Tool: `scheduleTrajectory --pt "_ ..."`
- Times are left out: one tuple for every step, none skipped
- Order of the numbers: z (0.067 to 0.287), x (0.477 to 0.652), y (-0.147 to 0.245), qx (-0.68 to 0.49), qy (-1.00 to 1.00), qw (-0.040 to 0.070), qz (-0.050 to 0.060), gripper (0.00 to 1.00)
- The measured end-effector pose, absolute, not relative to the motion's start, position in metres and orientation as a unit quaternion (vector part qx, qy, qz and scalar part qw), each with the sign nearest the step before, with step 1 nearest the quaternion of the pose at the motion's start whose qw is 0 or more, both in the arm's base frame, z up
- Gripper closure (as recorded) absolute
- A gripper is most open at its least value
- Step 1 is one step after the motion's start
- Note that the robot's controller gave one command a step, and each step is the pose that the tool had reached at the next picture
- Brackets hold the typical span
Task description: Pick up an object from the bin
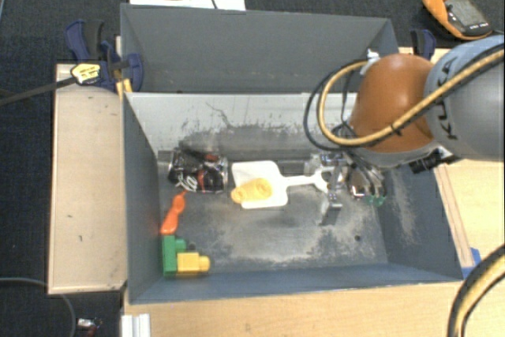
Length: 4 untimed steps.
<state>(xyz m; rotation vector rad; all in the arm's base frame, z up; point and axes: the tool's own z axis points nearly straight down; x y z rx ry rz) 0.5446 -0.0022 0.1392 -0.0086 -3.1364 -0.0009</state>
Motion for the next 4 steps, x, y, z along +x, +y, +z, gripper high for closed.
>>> scheduleTrajectory --pt "0.143 0.547 -0.002 -0.003 -1.000 -0.002 0.000 0.00" --pt "0.069 0.592 -0.018 -0.019 -1.000 0.000 -0.001 0.00" --pt "0.071 0.592 -0.015 -0.032 -0.999 -0.005 -0.001 0.00" --pt "0.072 0.594 -0.017 -0.020 -1.000 -0.004 -0.001 0.00"
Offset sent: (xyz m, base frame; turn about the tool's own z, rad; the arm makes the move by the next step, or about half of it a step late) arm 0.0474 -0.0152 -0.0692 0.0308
